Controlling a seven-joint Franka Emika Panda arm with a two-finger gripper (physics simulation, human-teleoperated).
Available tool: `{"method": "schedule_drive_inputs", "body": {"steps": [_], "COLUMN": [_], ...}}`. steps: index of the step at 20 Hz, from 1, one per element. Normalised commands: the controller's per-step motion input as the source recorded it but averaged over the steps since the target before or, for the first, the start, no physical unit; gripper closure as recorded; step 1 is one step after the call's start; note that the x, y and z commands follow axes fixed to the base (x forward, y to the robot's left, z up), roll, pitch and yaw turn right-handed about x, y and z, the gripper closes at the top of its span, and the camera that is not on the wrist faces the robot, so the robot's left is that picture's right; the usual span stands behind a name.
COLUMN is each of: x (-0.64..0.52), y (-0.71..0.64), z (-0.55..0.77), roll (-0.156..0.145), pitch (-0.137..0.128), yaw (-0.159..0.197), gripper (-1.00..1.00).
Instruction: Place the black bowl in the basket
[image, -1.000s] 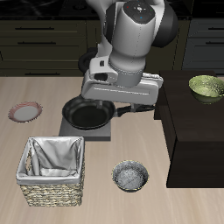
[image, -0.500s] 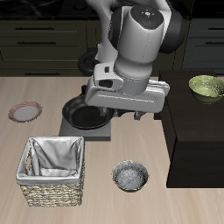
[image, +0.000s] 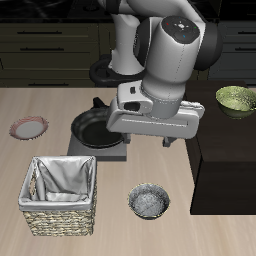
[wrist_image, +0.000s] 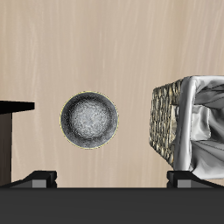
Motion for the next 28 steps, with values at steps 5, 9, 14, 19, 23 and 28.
{"method": "schedule_drive_inputs", "body": {"steps": [5,9,14,19,23,28], "x": [0.06,0.1,0.09,0.12,0.05,0.12], "y": [0.1,0.13,0.02,-0.05,0.0,-0.07], "z": [-0.3,-0.37,-0.32,-0.28,-0.31,-0.47], "roll": [0.001,-0.002,-0.005,-0.012,-0.014,-0.033], "pitch": [0.034,0.026,0.027,0.033,0.027,0.052], "yaw": [0.013,0.024,0.006,-0.006,0.004,0.009], "gripper": [-1.0,-1.0,-1.0,-1.0,-1.0,-1.0]}}
